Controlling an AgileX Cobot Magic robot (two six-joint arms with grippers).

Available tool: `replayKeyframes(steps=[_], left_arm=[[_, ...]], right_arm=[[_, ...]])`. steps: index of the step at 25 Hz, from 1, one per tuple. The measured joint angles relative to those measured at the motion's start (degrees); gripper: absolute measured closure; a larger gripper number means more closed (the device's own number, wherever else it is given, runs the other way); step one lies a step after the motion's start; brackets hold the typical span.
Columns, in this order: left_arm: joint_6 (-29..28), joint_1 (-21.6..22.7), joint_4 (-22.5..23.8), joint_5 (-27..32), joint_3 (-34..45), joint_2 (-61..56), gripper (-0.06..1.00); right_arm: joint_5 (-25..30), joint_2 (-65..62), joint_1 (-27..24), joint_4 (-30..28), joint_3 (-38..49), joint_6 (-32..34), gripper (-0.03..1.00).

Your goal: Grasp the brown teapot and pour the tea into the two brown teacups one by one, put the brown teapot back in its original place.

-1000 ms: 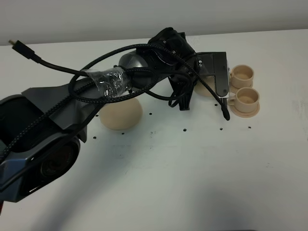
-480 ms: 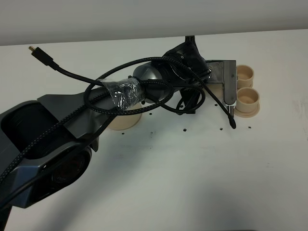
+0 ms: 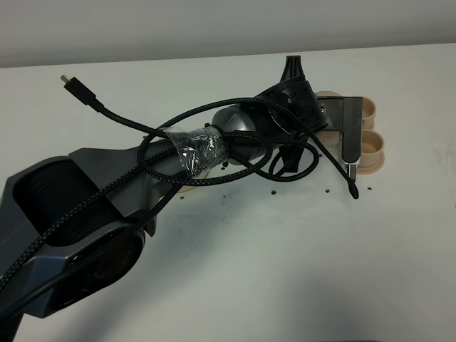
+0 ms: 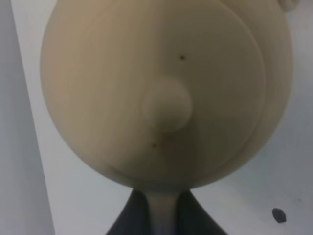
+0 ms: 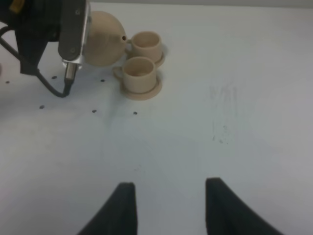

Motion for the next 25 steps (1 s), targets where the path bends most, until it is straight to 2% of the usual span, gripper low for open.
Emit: replayKeyframes(steps=[6, 15, 20, 25], left_arm=[[-0.11, -0.02, 0.59, 1.12, 0.0, 0.0, 0.81], [-0.46, -1.36, 5.27, 2.15, 0.0, 0.23, 0.81], [-1.02, -2.05, 8.74, 2.47, 0.0, 1.06, 0.81], [-3.99, -2.91, 13.31, 2.75, 0.0, 1.12, 0.81]], right_arm=[[0.0, 0.0, 0.0, 0.0, 0.0, 0.0, 0.64], [0.0, 0.0, 0.0, 0.0, 0.0, 0.0, 0.64], [0.0, 0.0, 0.0, 0.0, 0.0, 0.0, 0.64], [0.0, 0.0, 0.0, 0.0, 0.0, 0.0, 0.64]])
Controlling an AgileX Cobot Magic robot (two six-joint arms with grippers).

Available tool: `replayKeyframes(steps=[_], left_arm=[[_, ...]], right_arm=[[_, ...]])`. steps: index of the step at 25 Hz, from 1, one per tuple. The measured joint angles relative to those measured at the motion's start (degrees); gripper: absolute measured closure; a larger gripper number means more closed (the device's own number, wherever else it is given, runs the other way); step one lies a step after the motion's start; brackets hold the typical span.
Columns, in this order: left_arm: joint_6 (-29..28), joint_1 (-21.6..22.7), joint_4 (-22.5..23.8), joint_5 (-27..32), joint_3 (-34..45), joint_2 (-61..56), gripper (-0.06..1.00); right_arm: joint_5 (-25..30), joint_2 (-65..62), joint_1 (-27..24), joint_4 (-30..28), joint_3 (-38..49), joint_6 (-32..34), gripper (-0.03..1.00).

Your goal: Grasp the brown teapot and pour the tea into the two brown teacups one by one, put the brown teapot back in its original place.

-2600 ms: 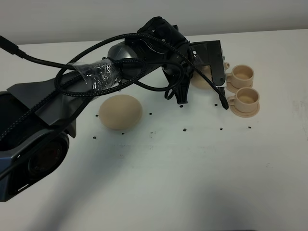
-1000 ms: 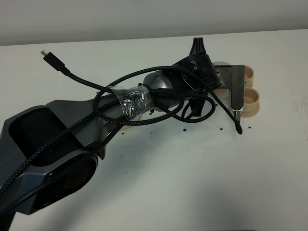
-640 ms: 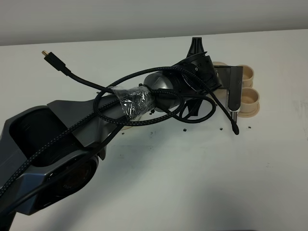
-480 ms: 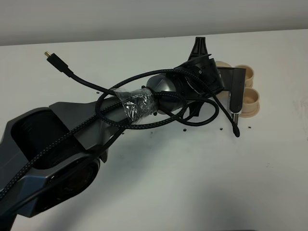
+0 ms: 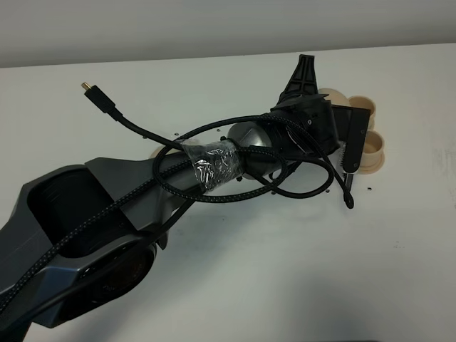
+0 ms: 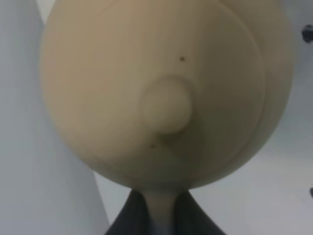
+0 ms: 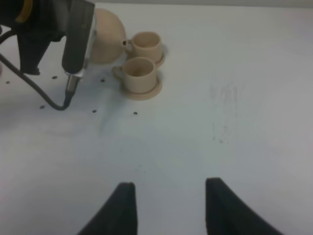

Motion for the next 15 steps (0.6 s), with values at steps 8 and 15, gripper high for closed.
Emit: replayKeyframes(steps=[8, 15], left_arm=[[-1.14, -1.11, 3.38, 0.55, 0.0, 0.0, 0.81], [-1.38, -1.62, 6.86, 0.76, 0.0, 0.96, 0.81]], right_arm=[[0.0, 0.0, 0.0, 0.0, 0.0, 0.0, 0.64], [0.0, 0.0, 0.0, 0.0, 0.0, 0.0, 0.64]])
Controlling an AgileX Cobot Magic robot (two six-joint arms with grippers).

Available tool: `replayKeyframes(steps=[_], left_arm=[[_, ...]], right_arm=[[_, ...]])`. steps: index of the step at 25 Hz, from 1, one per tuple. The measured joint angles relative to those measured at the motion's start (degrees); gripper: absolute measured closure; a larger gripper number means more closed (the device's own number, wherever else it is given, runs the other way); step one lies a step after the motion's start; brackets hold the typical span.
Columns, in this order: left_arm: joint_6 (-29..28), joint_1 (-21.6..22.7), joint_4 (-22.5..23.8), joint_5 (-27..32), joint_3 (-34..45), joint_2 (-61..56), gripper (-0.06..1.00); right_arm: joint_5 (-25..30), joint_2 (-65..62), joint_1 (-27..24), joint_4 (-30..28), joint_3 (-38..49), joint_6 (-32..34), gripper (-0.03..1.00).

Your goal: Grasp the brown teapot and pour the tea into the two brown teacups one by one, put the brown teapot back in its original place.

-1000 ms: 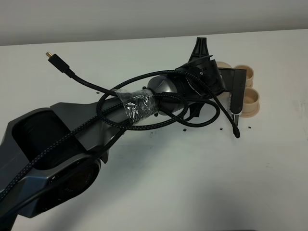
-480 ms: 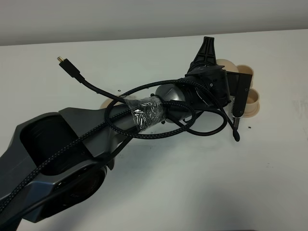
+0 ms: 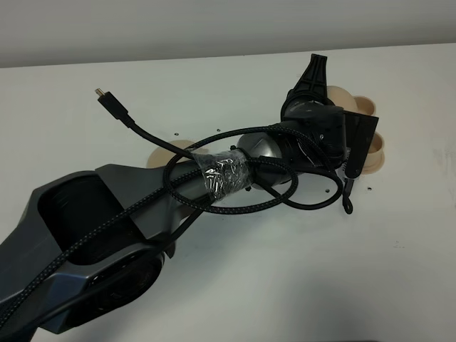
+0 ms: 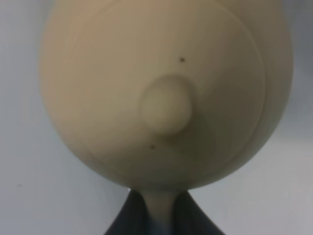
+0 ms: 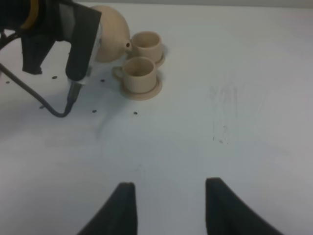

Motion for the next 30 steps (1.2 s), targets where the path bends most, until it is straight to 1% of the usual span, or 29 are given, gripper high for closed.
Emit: replayKeyframes(steps=[2, 10, 18, 27, 30], left_arm=[[0.0, 0.0, 0.35, 0.07, 0.0, 0.53, 0.81], [-0.75, 0.0, 4.47, -0.38, 0.0, 1.0, 0.81], [-0.88, -0.05, 6.3, -2.32, 0.0, 1.21, 0.81], [-0.88, -0.57, 11.21, -2.87, 0.0, 2.4, 0.81], [-0.88, -0.57, 11.76, -3.06, 0.0, 2.4, 0.81]], right_arm=[[0.0, 0.0, 0.0, 0.0, 0.0, 0.0, 0.64], [0.0, 0.0, 0.0, 0.02, 0.0, 0.0, 0.64], [0.0, 0.0, 0.0, 0.02, 0.0, 0.0, 0.64], [0.0, 0.0, 0.0, 0.02, 0.0, 0.0, 0.64], [0.0, 0.0, 0.0, 0.02, 0.0, 0.0, 0.64]])
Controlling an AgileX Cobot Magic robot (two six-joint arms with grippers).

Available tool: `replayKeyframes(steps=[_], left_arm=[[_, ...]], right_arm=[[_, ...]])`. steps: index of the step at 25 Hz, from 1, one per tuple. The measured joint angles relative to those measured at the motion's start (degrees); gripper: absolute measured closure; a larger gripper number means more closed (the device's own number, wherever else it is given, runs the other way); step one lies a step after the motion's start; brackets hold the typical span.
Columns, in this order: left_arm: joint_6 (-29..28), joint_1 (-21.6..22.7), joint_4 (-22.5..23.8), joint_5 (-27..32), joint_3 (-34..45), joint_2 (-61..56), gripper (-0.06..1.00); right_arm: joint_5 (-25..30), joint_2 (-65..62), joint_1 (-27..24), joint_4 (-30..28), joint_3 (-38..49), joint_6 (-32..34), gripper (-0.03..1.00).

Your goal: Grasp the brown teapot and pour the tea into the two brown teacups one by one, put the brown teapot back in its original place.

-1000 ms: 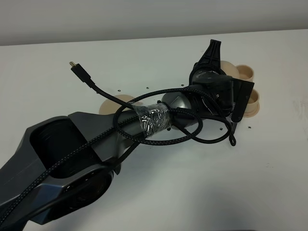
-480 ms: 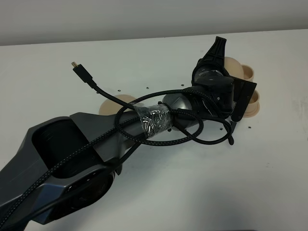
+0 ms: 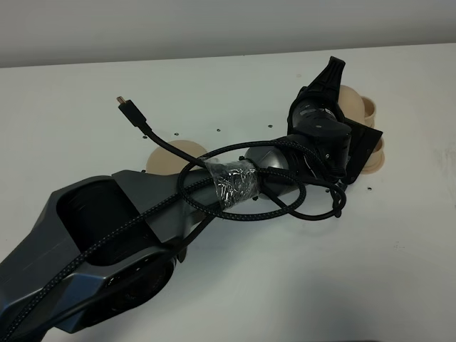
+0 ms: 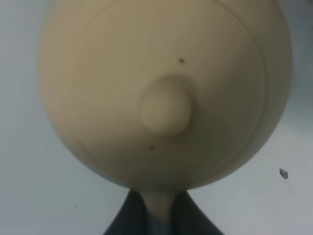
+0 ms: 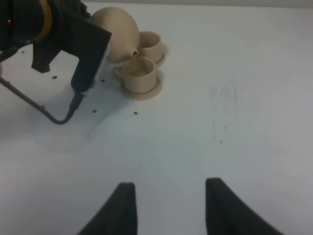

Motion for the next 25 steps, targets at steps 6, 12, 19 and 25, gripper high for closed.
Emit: replayKeyframes(steps=[6, 12, 19, 25], left_arm=[[0.0, 0.0, 1.9, 0.0, 0.0, 0.0, 0.81], [1.69, 0.0, 3.22, -0.86, 0.0, 0.0, 0.81], [2.92, 0.0, 3.9, -1.03, 0.0, 0.0, 0.81], [3.05, 0.0, 6.94, -0.98, 0.0, 0.0, 0.81]], right_arm=[[0.0, 0.0, 0.0, 0.0, 0.0, 0.0, 0.64], [0.0, 0.0, 0.0, 0.0, 0.0, 0.0, 0.64], [0.0, 0.0, 0.0, 0.0, 0.0, 0.0, 0.64], [0.0, 0.0, 0.0, 0.0, 0.0, 0.0, 0.64]])
